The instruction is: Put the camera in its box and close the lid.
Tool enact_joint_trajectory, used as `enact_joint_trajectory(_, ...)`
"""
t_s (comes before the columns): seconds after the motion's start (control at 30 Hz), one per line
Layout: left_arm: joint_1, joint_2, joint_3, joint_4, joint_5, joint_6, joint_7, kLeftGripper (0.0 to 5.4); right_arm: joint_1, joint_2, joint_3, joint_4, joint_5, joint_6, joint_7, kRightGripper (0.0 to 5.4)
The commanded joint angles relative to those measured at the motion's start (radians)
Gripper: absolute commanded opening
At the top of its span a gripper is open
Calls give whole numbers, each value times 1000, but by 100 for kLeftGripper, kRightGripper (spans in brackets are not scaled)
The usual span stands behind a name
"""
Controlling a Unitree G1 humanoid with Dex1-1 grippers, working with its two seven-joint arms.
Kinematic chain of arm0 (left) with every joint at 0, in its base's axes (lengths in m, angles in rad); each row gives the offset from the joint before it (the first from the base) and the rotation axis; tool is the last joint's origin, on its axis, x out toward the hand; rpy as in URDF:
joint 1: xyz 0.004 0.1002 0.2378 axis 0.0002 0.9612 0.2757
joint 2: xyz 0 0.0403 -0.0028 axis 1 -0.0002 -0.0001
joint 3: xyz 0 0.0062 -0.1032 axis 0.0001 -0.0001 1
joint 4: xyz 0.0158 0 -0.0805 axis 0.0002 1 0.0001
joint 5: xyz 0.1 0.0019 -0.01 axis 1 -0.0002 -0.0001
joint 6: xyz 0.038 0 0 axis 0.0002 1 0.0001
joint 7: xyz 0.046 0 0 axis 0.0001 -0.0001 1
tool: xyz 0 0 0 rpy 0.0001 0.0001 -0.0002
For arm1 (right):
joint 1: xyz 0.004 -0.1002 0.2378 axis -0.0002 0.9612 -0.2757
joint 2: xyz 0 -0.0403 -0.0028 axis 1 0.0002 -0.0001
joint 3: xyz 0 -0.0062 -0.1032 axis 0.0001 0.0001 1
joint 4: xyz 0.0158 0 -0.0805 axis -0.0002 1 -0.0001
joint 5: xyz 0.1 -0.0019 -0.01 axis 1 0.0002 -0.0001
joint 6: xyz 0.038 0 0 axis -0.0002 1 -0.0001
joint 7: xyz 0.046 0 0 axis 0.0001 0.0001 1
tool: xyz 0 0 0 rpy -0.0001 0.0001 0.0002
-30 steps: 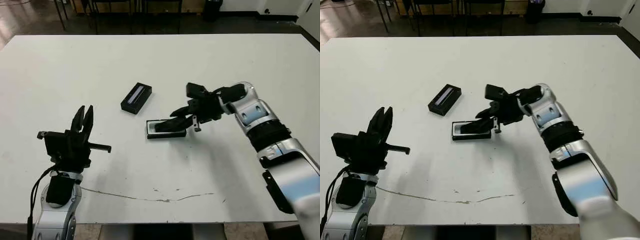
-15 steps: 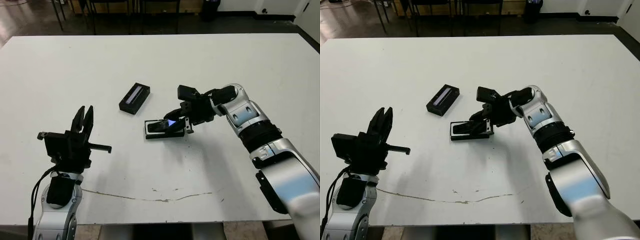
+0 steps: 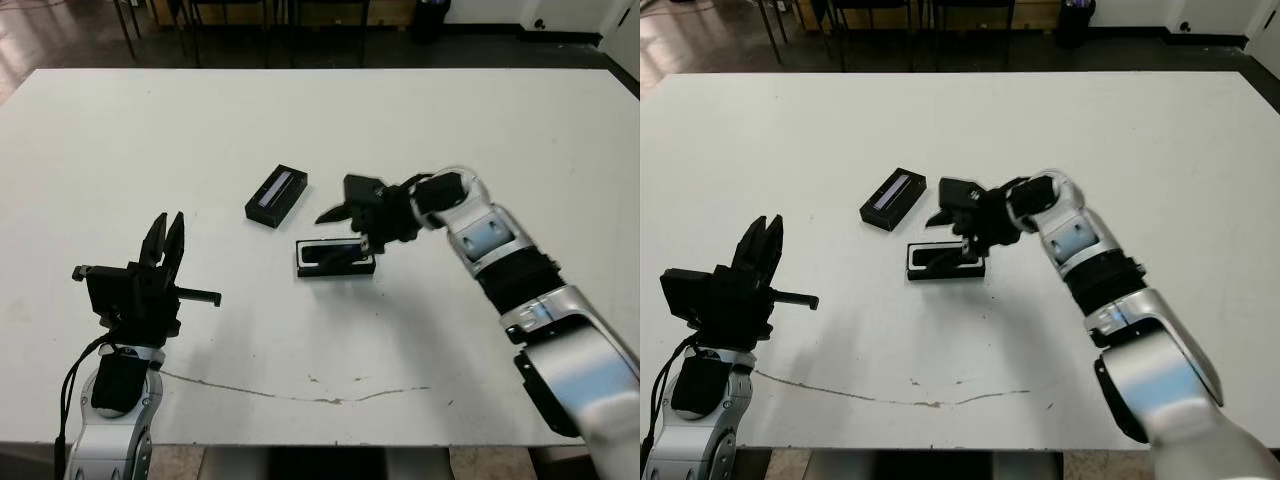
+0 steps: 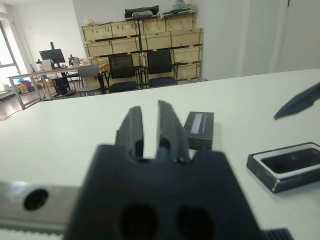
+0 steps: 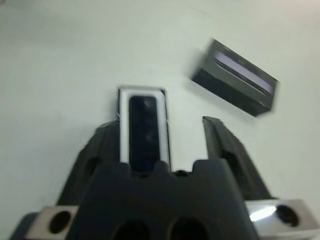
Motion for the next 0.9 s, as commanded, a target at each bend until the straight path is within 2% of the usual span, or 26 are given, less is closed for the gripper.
enact_joint_trajectory(0.03,4,13,0,24,5,3,-6,0,28,-45,-16,-57,-11,-25,-34,390)
enact_joint_trajectory(0.13,4,9,2,18,-1,20,-5,0,44,-78,-47,-100,18,-18,-39,457)
enact_joint_trajectory(0.27,7,12,-1,15,12,19,-1,0,73,-91,-131,-133,99,-13,-63,539)
enact_joint_trajectory(0.33,8,12,-1,17,14,15,-2,0,111,-70,-201,-176,172,35,-112,539)
enact_joint_trajectory(0.4,9,10,2,20,7,12,-5,0,172,-44,-271,-268,230,124,-210,539)
enact_joint_trajectory(0.47,11,12,3,19,7,11,-6,0,236,-20,-310,-366,237,172,-331,539)
enact_joint_trajectory(0.57,15,11,8,11,0,18,-8,0,309,12,-332,-444,236,176,-451,501)
enact_joint_trajectory(0.67,9,23,18,10,4,11,-12,0,378,31,-345,-485,230,155,-539,433)
enact_joint_trajectory(0.8,-48,58,43,-14,9,48,-21,0,453,2,-351,-510,233,130,-551,340)
enact_joint_trajectory(0.9,-139,109,44,-42,34,148,-38,0,497,-26,-349,-515,224,85,-537,275)
